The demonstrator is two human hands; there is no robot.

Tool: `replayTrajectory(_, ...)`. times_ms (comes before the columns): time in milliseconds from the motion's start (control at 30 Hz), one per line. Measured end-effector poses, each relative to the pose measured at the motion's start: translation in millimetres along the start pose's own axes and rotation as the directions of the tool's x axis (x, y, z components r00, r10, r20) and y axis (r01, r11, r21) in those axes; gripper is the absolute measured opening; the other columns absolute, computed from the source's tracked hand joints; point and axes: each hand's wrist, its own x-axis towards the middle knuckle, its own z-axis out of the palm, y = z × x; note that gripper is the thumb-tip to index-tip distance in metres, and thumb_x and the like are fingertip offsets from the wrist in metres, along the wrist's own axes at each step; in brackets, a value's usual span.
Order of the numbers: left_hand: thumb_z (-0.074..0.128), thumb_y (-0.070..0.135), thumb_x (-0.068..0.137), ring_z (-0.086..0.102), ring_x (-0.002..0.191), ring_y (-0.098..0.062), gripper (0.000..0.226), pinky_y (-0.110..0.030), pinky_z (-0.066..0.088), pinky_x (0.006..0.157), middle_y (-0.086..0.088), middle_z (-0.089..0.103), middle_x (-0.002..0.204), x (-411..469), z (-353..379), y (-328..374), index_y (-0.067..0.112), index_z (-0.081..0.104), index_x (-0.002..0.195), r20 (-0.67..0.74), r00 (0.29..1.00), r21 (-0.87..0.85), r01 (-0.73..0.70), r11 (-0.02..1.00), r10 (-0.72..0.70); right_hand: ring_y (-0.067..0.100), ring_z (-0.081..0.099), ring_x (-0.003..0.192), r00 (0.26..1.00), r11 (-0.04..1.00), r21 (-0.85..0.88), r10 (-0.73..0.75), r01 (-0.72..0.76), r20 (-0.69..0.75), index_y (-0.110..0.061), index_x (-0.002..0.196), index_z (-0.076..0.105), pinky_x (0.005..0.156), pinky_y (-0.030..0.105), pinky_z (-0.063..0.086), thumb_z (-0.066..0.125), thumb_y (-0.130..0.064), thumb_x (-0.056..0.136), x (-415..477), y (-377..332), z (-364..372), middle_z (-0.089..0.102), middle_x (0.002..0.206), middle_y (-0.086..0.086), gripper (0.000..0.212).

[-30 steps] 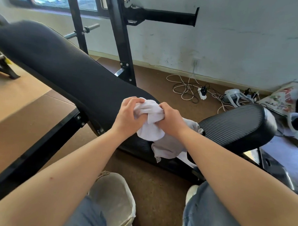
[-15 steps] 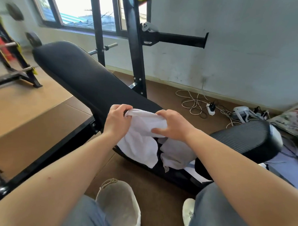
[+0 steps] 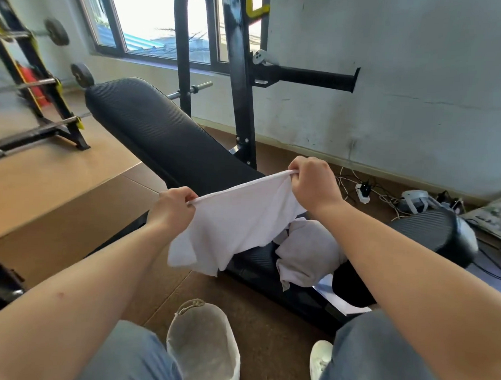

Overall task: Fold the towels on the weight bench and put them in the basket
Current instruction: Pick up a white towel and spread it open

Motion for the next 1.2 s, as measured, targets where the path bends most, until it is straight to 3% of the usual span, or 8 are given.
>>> replayTrajectory(100,0.054,0.017,0.1,0.067,0.071,-0.02,0.017,-0.037,0.062,0.066,0.001,0.067,0.092,7,-17,-6,0.028,0.066,0.096,-0.037,0.992,-0.097,0.118,0.988,-0.122,0.036,0.065,0.092,1.0,1.0,0.004,0.009,-0.009,-0.021,-0.008,0.101,0.075,0.076,0.036,0.052,0.054,-0.007,0.092,1,-2,-6,0.073,0.095,0.015,0.022)
replayTrajectory(167,0.053,0.016,0.099,0.069,0.075,-0.022,0.018,-0.04,0.064,0.072,0.0,0.068,0.094,11,-29,-5,0.025,0.068,0.1,-0.066,0.982,-0.173,0.165,0.971,-0.178,0.037,0.066,0.094,0.999,1.0,0.007,0.028,-0.028,-0.019,-0.009,0.101,0.075,0.076,0.037,0.052,0.055,-0.007,0.092,1,-6,-7,0.074,0.095,0.015,0.022)
replayTrajectory(333,0.056,0.015,0.1,0.056,0.091,-0.02,0.02,-0.031,0.051,0.08,-0.005,0.07,0.108,16,-49,-2,0.018,0.068,0.115,-0.204,0.965,-0.204,0.123,0.971,-0.165,0.036,0.066,0.091,0.999,0.999,0.008,0.042,-0.042,-0.026,-0.008,0.098,0.075,0.072,0.034,0.047,0.056,-0.007,0.093,-4,-16,-14,0.074,0.092,0.015,0.019)
replayTrajectory(467,0.057,0.015,0.101,0.062,0.1,-0.025,0.022,-0.028,0.047,0.081,-0.009,0.072,0.116,10,-69,4,0.016,0.069,0.119,-0.29,0.943,-0.231,0.097,0.968,-0.163,0.034,0.066,0.092,0.998,0.998,-0.002,0.061,-0.061,0.024,-0.008,0.098,0.075,0.07,0.029,0.039,0.054,-0.002,0.089,-9,-24,-24,0.074,0.093,0.013,0.023)
replayTrajectory(767,0.043,0.003,0.104,0.058,0.12,-0.029,0.032,-0.029,0.041,0.099,-0.012,0.067,0.126,6,-116,15,0.01,0.068,0.123,-0.496,0.85,-0.318,0.01,0.948,-0.175,0.025,0.065,0.08,0.996,0.996,0.089,-0.038,0.03,0.085,-0.014,0.1,0.074,0.067,0.03,0.046,0.056,-0.017,0.099,-16,-54,-29,0.074,0.087,0.006,0.018)
replayTrajectory(900,0.043,0.002,0.102,0.058,0.118,-0.032,0.033,-0.036,0.04,0.103,-0.015,0.067,0.122,29,-120,6,0.012,0.071,0.117,-0.547,0.83,-0.254,-0.041,0.966,-0.109,0.022,0.062,0.074,0.993,0.993,0.112,-0.047,0.035,0.104,-0.012,0.101,0.073,0.064,0.028,0.044,0.055,-0.019,0.102,-8,-58,-13,0.073,0.085,0.007,0.019)
replayTrajectory(1033,0.051,0.008,0.102,0.063,0.109,-0.031,0.028,-0.041,0.046,0.099,-0.012,0.072,0.117,65,-106,-9,0.015,0.074,0.117,-0.567,0.823,-0.03,-0.069,0.997,0.04,0.023,0.06,0.074,0.989,0.993,0.107,0.033,-0.048,0.141,-0.013,0.101,0.071,0.062,0.029,0.041,0.052,-0.021,0.102,12,-48,19,0.073,0.087,0.007,0.02)
replayTrajectory(1200,0.055,0.013,0.101,0.062,0.102,-0.034,0.025,-0.048,0.045,0.094,-0.012,0.073,0.109,124,-75,-38,0.019,0.075,0.115,-0.483,0.861,0.176,-0.084,0.981,0.16,0.031,0.066,0.084,0.962,0.984,0.067,0.148,-0.167,0.229,-0.018,0.102,0.069,0.069,0.036,0.049,0.051,-0.027,0.104,39,-24,72,0.072,0.09,0.007,0.021)
